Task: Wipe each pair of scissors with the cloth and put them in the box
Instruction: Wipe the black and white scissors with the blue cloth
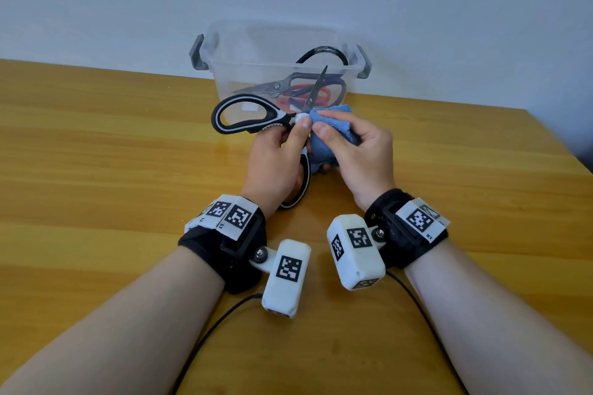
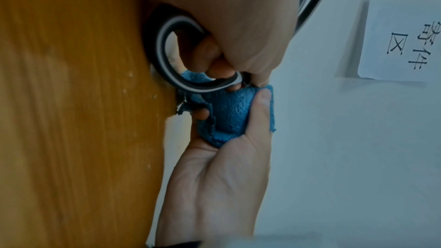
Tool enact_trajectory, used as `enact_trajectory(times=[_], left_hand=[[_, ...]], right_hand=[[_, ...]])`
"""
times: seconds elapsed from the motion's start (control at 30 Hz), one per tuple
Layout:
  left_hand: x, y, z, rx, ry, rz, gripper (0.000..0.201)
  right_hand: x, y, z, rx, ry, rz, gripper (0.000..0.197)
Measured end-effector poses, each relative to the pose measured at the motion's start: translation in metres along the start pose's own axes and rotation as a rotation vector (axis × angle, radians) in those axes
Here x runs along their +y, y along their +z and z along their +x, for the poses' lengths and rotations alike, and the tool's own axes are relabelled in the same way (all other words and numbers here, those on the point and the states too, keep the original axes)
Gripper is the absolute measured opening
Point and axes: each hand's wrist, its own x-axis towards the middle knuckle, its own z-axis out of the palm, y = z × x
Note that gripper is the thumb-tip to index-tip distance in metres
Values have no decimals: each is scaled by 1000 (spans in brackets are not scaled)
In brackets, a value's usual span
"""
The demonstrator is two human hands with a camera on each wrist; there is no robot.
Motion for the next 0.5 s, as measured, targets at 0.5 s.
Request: enact_trajectory(times=[0.5], left_hand=[[-2, -2, 2, 8, 87, 77, 49]], right_hand=[[2, -4, 2, 138, 133, 90, 13]])
